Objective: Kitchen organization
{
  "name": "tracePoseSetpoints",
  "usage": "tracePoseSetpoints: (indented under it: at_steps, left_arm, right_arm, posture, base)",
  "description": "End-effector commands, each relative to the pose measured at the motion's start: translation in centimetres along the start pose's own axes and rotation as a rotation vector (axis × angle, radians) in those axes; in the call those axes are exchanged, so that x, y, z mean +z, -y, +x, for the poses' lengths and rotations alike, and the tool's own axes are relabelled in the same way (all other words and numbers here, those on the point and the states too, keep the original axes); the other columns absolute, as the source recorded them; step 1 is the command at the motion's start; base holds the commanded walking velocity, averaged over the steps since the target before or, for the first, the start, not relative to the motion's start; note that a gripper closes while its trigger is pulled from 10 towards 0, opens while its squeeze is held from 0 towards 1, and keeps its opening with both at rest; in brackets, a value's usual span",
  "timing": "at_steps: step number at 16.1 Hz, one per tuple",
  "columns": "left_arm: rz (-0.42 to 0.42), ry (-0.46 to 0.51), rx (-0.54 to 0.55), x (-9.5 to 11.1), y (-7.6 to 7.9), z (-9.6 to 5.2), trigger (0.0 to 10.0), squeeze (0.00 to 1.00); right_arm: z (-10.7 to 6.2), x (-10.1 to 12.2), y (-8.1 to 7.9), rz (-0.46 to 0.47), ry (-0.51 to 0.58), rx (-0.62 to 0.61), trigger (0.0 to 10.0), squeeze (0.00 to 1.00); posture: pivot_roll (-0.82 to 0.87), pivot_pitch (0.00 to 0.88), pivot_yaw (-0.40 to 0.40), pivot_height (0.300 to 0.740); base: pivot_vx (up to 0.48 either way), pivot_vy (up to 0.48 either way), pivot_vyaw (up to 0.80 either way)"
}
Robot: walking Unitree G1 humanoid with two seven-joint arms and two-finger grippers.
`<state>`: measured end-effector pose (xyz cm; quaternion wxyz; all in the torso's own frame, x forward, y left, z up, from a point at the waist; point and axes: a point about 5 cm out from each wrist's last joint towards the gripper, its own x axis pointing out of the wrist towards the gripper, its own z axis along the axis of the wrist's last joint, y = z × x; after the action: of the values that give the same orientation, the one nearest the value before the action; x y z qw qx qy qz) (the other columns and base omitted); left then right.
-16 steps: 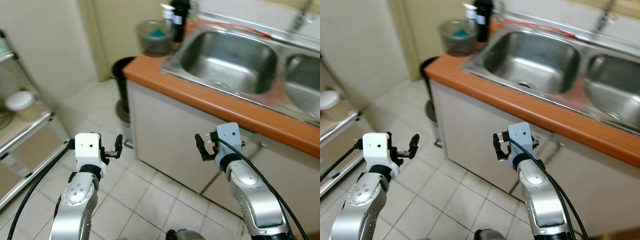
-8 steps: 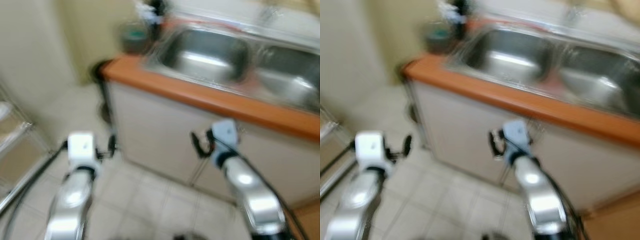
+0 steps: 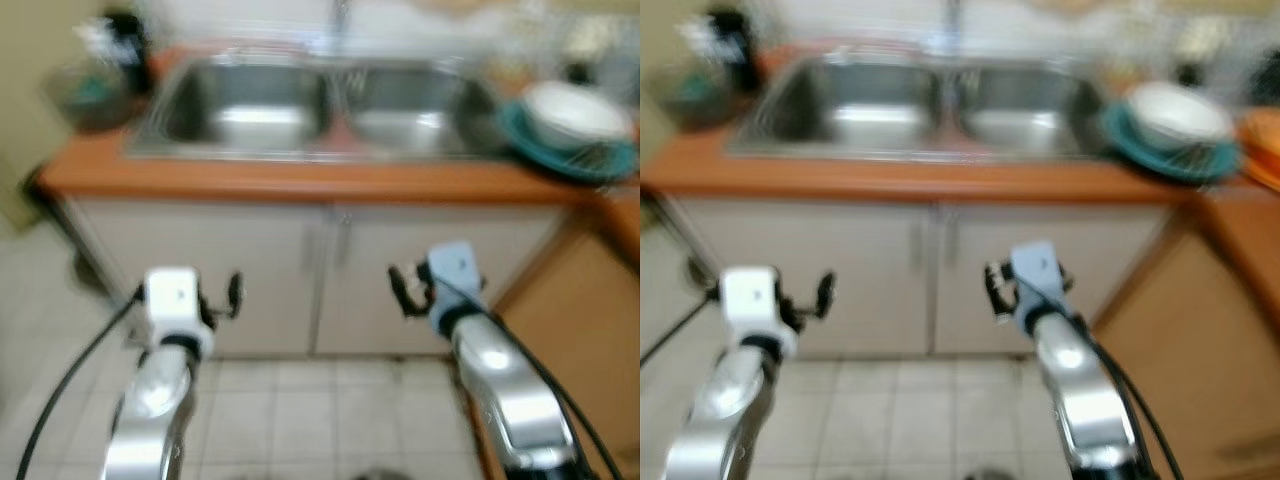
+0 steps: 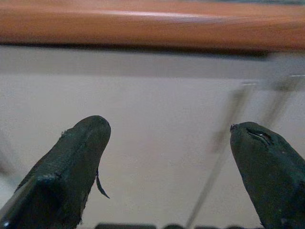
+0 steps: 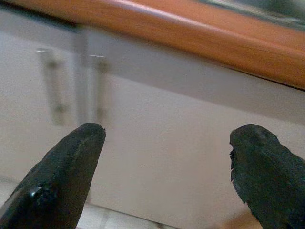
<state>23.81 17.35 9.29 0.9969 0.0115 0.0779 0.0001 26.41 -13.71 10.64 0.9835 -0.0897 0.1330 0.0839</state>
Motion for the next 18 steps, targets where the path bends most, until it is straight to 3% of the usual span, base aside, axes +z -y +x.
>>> tracePoseSetpoints:
  at_steps: [1, 7, 14, 18]
  left_arm:
    - [0.028, 0.021, 0.008, 0.41, -0.33, -0.02, 10.0, 0.00]
    - [0.015, 0.022, 0.013, 0.31, -0.19, -0.06, 10.0, 0.00]
    - [0.009, 0.024, 0.018, 0.45, -0.32, 0.01, 10.0, 0.00]
    - [0.009, 0.018, 0.006, 0.39, -0.25, 0.03, 10.0, 0.00]
  right_arm:
    - [0.08, 0.30, -0.11, -0.006, 0.016, 0.006, 10.0, 1.00]
    - [0.34, 1.09, -0.09, -0.058, 0.070, -0.016, 10.0, 1.00]
    - [0.36, 1.04, -0.29, -0.050, 0.070, -0.007, 10.0, 1.00]
    - [0.43, 0.93, -0.21, -0.043, 0.063, -0.013, 10.0, 1.00]
  posture:
    - [-0.09, 0.021, -0.018, 0.740]
    - [-0.09, 0.017, -0.025, 0.740]
    - [-0.09, 0.023, -0.024, 0.740]
    - [-0.09, 0.027, -0.022, 0.740]
  base:
    - [0.000, 0.000, -0.80]
    - [0.000, -0.416, 0.00]
    - [0.000, 0.000, 0.00]
    - [0.000, 0.480, 0.00]
